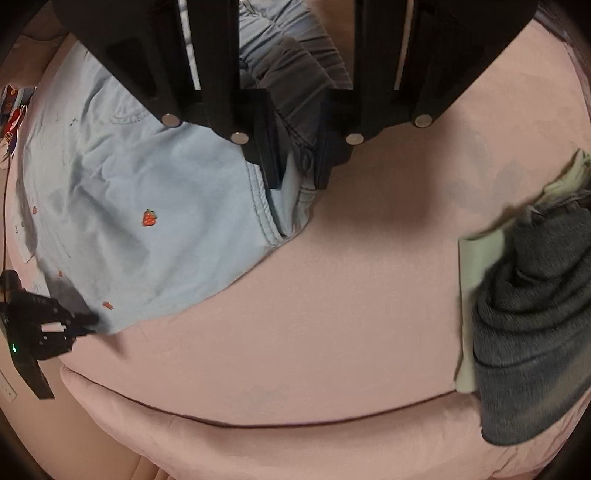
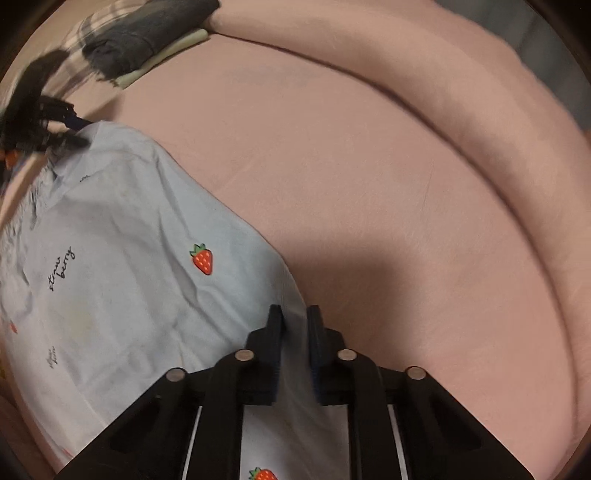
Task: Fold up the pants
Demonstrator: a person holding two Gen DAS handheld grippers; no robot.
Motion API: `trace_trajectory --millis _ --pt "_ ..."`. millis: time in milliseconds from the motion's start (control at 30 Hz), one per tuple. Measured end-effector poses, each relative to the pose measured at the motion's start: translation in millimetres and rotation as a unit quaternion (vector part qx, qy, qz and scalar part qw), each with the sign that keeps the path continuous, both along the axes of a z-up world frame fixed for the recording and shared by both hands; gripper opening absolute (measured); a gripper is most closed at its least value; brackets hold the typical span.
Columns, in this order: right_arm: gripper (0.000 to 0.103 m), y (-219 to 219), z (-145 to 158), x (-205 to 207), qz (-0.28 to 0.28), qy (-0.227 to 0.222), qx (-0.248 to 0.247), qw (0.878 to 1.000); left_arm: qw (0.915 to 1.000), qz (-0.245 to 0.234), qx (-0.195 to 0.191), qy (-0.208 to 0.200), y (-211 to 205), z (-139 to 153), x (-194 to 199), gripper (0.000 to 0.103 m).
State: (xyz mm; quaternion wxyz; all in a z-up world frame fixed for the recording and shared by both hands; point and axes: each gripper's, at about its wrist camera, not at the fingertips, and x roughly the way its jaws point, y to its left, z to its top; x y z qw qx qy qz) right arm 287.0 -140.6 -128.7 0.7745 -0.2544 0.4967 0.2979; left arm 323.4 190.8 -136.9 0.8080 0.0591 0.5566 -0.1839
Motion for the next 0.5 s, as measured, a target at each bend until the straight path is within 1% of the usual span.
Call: trace_trajectory --millis 33,67,100,133,167,200,233,300,367,400,433,500 --pt "0.009 1.6 4.0 0.7 -0.004 -0.007 0.001 1.000 1.0000 0.002 0.005 -0.007 -0.9 1.6 -0.2 0.017" --pt "0.009 2.8 9.6 2.2 -0.013 -0.024 0.004 1.000 0.9998 0.012 0.010 -0.013 -1.1 3.1 -0.2 0.017" --pt "0.009 4.3 13.7 3.7 -0.024 -0.041 0.006 0.999 0.9996 0.021 0.014 -0.015 -2.6 2.0 0.5 0.017" --pt "0.009 6.4 13.9 4.6 -0.030 -0.045 0.005 0.999 0.9995 0.022 0.019 -0.012 -5.3 -1.4 -0.7 0.018" --pt "0.009 10.7 8.3 6.7 -0.034 -0.035 0.003 0.999 0.9993 0.022 0.030 -0.009 -10.1 -7.0 -6.7 0.019" --pt "0.009 16.8 -3.0 6.3 -0.036 -0.027 -0.010 0.999 0.9988 0.023 0.043 -0.010 -17.1 -12.0 -13.4 0.021" --pt "0.009 25.6 -17.1 3.4 -0.031 -0.020 -0.034 0.999 0.9982 0.024 0.053 -0.016 -23.1 -13.0 -17.8 0.021" --pt "0.010 37.2 -23.1 0.4 -0.026 -0.040 -0.053 0.997 0.9964 0.028 0.078 -0.018 -35.2 -10.8 -20.9 0.022" --pt "0.010 39.8 -18.1 0.9 -0.046 -0.040 -0.045 0.997 0.9943 0.029 0.099 -0.025 -45.2 -6.2 -23.3 0.019" --pt "0.009 41.9 -12.3 -1.8 -0.050 -0.053 -0.047 0.996 0.9923 0.026 0.115 -0.037 -53.9 -1.8 -27.9 0.015" --pt "0.009 43.1 -3.4 -7.0 -0.053 -0.072 -0.047 0.995 0.9908 0.023 0.124 -0.049 -59.6 3.5 -25.6 0.014" --pt "0.009 45.7 15.7 -21.8 -0.059 -0.105 -0.040 0.992 0.9878 0.034 0.127 -0.083 -67.0 21.7 -43.7 0.012"
